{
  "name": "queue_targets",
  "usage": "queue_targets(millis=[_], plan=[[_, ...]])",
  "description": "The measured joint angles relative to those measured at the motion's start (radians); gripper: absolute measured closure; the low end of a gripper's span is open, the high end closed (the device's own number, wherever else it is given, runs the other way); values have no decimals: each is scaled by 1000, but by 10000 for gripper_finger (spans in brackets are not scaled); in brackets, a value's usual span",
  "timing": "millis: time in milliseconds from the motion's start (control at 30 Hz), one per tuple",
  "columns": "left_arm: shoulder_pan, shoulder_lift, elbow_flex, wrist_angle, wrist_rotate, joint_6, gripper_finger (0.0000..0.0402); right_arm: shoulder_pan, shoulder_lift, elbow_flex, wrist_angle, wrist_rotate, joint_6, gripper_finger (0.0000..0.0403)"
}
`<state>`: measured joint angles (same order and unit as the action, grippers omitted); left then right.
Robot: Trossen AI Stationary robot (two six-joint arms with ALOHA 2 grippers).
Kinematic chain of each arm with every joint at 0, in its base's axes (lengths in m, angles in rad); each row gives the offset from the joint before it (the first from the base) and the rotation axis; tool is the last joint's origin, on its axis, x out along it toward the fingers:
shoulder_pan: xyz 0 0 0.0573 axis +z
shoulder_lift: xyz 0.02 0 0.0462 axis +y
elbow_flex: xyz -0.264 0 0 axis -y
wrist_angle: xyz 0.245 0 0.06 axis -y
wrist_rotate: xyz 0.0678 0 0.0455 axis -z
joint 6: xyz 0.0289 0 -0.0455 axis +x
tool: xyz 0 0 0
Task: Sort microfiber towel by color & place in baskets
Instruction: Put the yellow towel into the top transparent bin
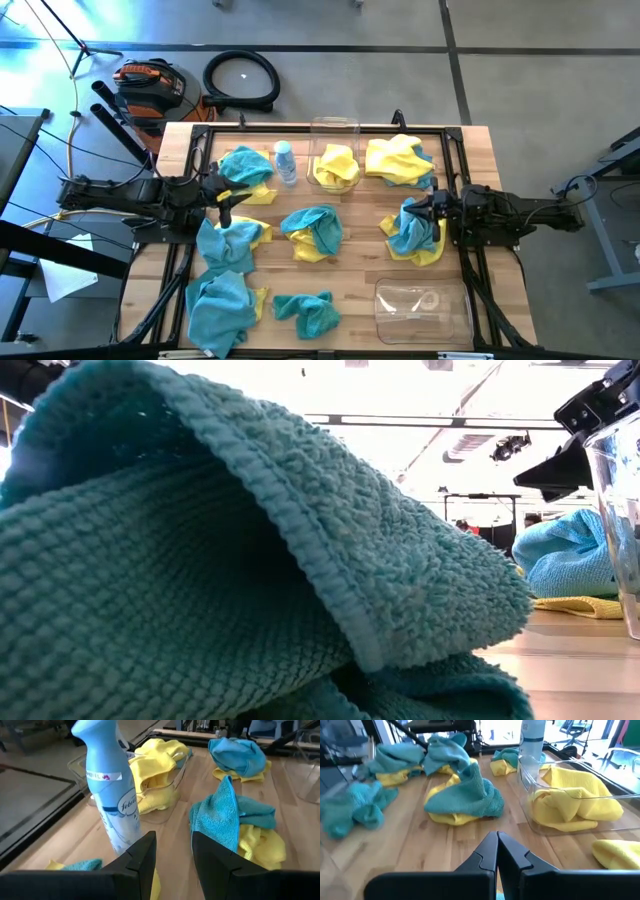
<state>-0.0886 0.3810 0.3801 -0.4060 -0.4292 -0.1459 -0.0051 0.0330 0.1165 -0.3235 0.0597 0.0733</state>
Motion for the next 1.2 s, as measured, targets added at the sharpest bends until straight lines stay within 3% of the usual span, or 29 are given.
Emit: queue_targets(millis=[167, 400, 633, 800, 967, 1100, 1200], plan=[[0, 47, 0, 31, 0, -1, 287, 0, 1, 0, 84, 15, 35, 402], [1, 139, 0, 68, -8, 17, 287, 1, 47, 0, 253, 154, 48, 402], [3, 176, 0, 55, -22, -6, 287, 1, 286, 18, 332, 284, 111, 403], [3, 177, 0, 64, -21, 18, 287, 1, 508, 178, 330, 348, 109, 403], [3, 177, 0, 65, -22, 19, 287, -16, 728, 434, 121, 433, 159, 403], [3, 177, 0, 64, -22, 19, 287, -81, 902, 652, -228, 542, 391, 403], [3, 177, 0, 64, -22, 19, 287, -164, 1019, 776, -477, 558, 586, 403]])
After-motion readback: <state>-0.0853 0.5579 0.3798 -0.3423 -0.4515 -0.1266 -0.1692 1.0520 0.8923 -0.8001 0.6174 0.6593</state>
